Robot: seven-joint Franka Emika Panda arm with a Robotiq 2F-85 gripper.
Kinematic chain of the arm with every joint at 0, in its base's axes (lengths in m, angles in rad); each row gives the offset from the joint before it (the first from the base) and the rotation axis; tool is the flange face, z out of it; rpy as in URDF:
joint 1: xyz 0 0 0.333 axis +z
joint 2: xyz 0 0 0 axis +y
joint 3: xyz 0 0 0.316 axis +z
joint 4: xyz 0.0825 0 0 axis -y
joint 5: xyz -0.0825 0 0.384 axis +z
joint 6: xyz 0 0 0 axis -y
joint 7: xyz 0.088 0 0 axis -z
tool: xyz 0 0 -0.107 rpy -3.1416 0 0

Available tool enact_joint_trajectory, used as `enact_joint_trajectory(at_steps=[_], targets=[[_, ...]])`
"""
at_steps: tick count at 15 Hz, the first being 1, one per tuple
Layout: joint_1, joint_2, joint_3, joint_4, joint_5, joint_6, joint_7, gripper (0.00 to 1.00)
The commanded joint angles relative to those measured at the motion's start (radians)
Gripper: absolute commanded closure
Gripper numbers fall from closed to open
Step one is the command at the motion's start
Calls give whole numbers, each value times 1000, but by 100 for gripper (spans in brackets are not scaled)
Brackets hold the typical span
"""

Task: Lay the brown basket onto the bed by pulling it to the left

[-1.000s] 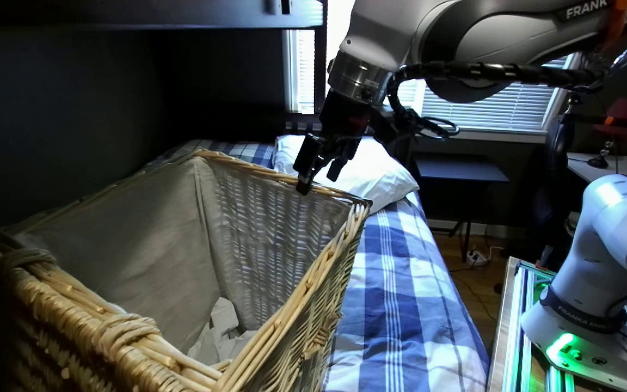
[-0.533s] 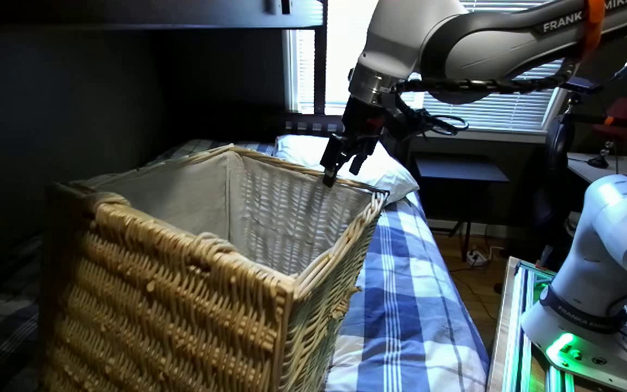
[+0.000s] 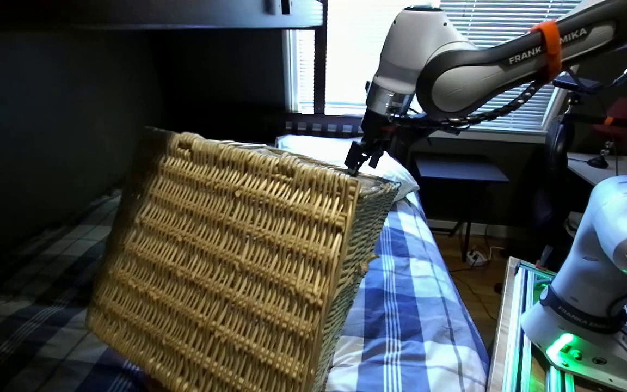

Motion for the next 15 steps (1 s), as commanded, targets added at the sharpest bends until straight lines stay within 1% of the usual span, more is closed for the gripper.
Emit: enact_joint_trajectory(at_steps=[1,4,6,7,8,9,10,11,12,13,14,15], targets=[[-49,-8,-39,-81,-69,69,-41,0],[-75,12,-85,-131,-60,182,-83,0],[-83,7,-128,-155,-15,252,-121,0],[-95,-12,-147,-163,-13,280,-135,0],[-101,-40,-171,-166,1,282,-157,0],[-109,-66,-191,-165,7,261,-177,0],[-141,-86,-195,-167,-35,248,-172,0],[-189,-118,-192,-173,-88,219,-140,0],[-211,-144,-207,-176,-87,198,-139,0],[-275,-175,-199,-185,-145,158,-100,0],[-319,-209,-193,-200,-191,73,-91,0],[-340,-229,-197,-206,-206,11,-92,0]])
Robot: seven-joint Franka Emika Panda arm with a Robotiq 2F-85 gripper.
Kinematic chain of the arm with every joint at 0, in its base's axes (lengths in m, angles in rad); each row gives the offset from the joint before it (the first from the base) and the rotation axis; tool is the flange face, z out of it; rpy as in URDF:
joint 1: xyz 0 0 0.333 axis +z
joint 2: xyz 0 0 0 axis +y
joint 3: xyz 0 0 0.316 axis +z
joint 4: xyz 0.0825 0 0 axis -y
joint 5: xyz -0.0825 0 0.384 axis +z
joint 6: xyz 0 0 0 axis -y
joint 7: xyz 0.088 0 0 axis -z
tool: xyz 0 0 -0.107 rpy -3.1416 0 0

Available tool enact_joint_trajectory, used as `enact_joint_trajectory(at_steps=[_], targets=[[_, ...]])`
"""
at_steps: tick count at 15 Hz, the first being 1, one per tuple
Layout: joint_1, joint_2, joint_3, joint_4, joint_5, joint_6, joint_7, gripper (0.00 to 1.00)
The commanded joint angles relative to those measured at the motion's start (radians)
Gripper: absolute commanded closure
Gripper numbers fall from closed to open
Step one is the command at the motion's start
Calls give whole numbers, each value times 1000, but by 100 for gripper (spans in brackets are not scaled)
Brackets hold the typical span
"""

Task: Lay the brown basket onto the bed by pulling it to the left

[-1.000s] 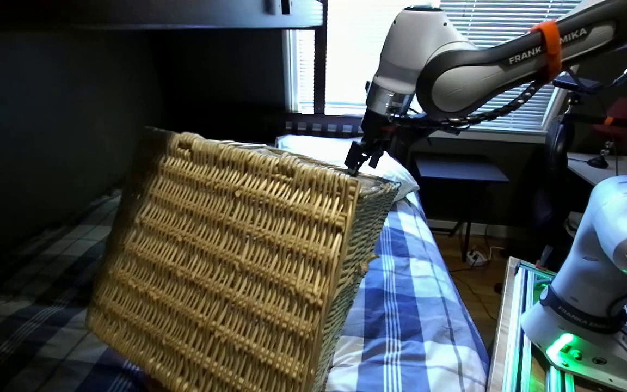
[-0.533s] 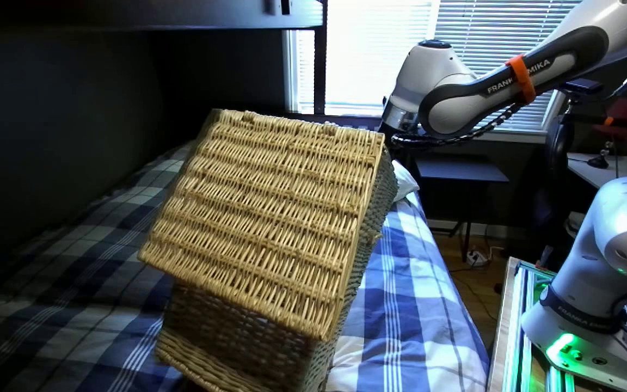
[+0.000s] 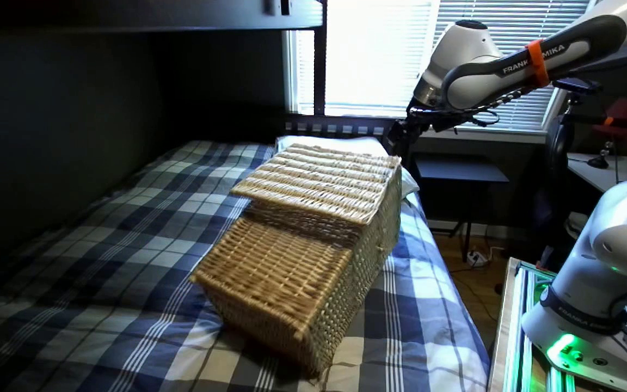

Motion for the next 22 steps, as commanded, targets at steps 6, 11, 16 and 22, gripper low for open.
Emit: enact_joint_trajectory(at_steps=[6,11,16,22], targets=[[31,-258,-32,-127,51,-198,-111,0],[182,-366,-25,-105,175,-214,-222,0],[343,-351,-5,-78,305,-189,-303,0],[329,-357,9,-77,290,-206,-283,0]])
